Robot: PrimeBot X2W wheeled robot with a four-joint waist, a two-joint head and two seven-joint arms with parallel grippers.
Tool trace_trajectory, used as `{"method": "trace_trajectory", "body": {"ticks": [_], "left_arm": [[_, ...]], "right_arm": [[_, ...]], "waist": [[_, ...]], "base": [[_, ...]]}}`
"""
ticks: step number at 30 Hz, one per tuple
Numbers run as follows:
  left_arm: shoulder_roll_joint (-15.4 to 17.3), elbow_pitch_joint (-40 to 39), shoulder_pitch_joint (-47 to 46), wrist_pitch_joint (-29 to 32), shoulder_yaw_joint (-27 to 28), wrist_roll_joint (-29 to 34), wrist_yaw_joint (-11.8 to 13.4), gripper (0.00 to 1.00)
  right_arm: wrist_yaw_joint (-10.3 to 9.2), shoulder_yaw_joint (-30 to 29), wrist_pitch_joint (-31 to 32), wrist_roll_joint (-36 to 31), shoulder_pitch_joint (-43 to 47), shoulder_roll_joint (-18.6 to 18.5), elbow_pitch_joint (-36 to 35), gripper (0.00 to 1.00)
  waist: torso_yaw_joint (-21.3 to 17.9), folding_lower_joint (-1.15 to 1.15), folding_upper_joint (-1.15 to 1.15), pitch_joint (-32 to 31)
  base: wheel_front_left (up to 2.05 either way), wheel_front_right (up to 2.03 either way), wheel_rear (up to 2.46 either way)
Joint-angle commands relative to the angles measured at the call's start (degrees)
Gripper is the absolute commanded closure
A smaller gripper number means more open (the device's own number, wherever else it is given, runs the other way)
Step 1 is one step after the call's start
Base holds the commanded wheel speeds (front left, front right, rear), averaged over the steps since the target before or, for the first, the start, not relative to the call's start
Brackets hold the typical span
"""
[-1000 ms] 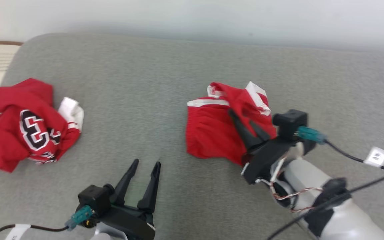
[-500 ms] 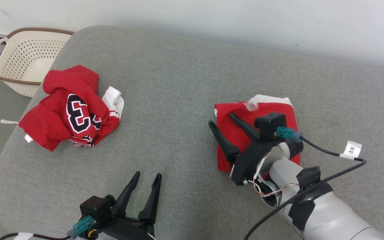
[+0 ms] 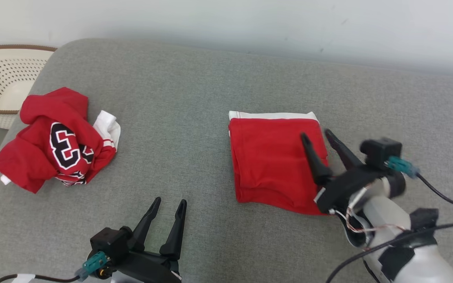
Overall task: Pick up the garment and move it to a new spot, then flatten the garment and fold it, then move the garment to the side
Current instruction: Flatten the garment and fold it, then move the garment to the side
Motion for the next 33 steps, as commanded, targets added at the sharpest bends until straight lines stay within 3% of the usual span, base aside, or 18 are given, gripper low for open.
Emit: {"method": "trace_trajectory", "body": {"ticks": [1, 11, 20, 25, 26, 27, 28, 29, 33], "left_arm": [[0.1, -0.1, -0.3, -0.1, 0.2, 0.3, 0.1, 0.00], [0.1, -0.8, -0.6, -0.1, 0.4, 1.3, 0.1, 0.00], [0.1, -0.8, -1.0, -0.1, -0.4, 1.0, -0.2, 0.00], [0.1, -0.7, -0.8, -0.1, -0.8, 0.9, -0.3, 0.00], [0.1, -0.6, -0.8, -0.1, -0.8, 1.0, -0.3, 0.00], [0.1, -0.6, -0.8, -0.1, -0.8, 1.0, -0.3, 0.00], [0.1, -0.6, -0.7, -0.1, -0.8, 1.2, -0.3, 0.00], [0.1, -0.6, -0.6, -0.1, -0.7, 1.3, -0.3, 0.00], [0.1, -0.5, -0.1, -0.1, -0.1, 2.2, -0.1, 0.00]], "right_arm": [[-0.01, 0.0, -0.2, -0.3, 1.0, 0.1, 0.0, 0.00], [-0.01, -6.6, -0.2, -2.1, 6.4, 0.4, 2.5, 0.00], [-0.01, -8.5, -0.2, -1.3, 4.2, 1.8, 6.6, 0.00], [0.02, -6.7, -0.1, 1.0, 3.5, 4.0, 10.9, 0.00], [0.03, -6.1, -0.1, 1.3, 3.5, 4.2, 11.0, 0.29], [0.02, -5.6, -0.1, 1.6, 3.3, 4.2, 11.0, 0.70], [0.02, -5.2, -0.1, 2.0, 3.2, 4.1, 10.8, 0.89], [0.02, -4.8, -0.1, 2.3, 3.1, 3.9, 10.7, 1.00], [0.02, -4.7, -0.1, 2.0, 2.9, 3.1, 9.7, 1.00]], "waist": [[-0.2, 0.00, 0.00, 0.1], [0.0, 0.00, 0.00, 1.4], [2.8, 0.00, 0.00, 2.5], [4.0, 0.00, 0.00, 2.4], [4.1, 0.00, 0.00, 2.4], [4.2, 0.00, 0.00, 2.4], [4.3, 0.00, 0.00, 2.3], [4.3, 0.00, 0.00, 2.2], [3.6, 0.00, 0.00, 1.4]], "base": [[0.00, 0.00, 0.00], [0.00, 0.00, 0.00], [0.00, 0.00, 0.00], [0.00, 0.00, 0.00], [0.00, 0.00, 0.00], [0.00, 0.00, 0.00], [0.00, 0.00, 0.00], [0.00, 0.00, 0.00], [0.00, 0.00, 0.00]]}}
